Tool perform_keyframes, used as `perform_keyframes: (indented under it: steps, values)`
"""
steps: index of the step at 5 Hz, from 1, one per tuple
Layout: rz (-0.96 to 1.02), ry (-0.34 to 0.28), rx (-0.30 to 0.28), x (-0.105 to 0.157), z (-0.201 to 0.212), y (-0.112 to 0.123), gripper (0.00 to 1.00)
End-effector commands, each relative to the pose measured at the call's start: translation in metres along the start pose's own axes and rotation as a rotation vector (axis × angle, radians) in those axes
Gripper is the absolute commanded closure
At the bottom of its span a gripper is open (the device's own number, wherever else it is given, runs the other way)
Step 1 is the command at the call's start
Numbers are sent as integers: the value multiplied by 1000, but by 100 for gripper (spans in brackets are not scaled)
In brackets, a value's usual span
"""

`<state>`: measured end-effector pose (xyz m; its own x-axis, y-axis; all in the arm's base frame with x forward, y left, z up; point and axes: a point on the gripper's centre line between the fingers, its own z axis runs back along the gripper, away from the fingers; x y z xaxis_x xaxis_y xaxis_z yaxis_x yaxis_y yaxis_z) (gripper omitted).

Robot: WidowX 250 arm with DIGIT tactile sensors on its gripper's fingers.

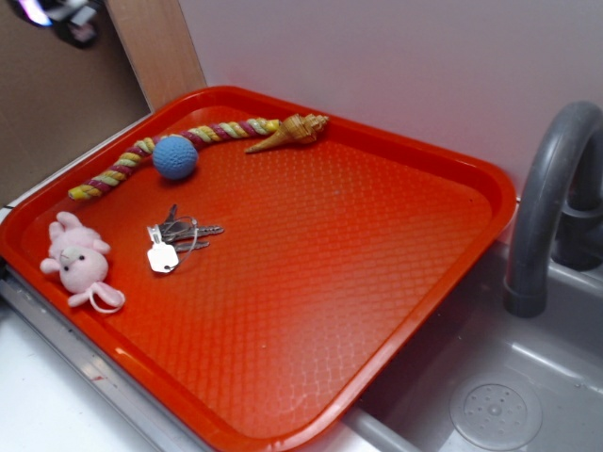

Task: Grab the multicolored rope.

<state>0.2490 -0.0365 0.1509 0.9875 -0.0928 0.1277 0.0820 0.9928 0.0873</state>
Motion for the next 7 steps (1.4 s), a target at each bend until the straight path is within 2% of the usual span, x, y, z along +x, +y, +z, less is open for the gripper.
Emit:
perform_keyframes:
  steps: [1, 2, 3, 4, 5, 6, 7]
  values:
    - [-45, -46, -106, 28, -54, -34, 0]
    - [-46, -20, -114, 32, -78, -44, 0]
    - [-3, 33, -90, 37, -104, -44, 0]
    - [55, 67, -117, 39, -118, -38, 0]
    - [56, 96, -122, 35, -125, -42, 22]
    - [55, 106, -86, 28, -126, -48, 100]
    - [34, 127, -57, 23, -123, -51, 100]
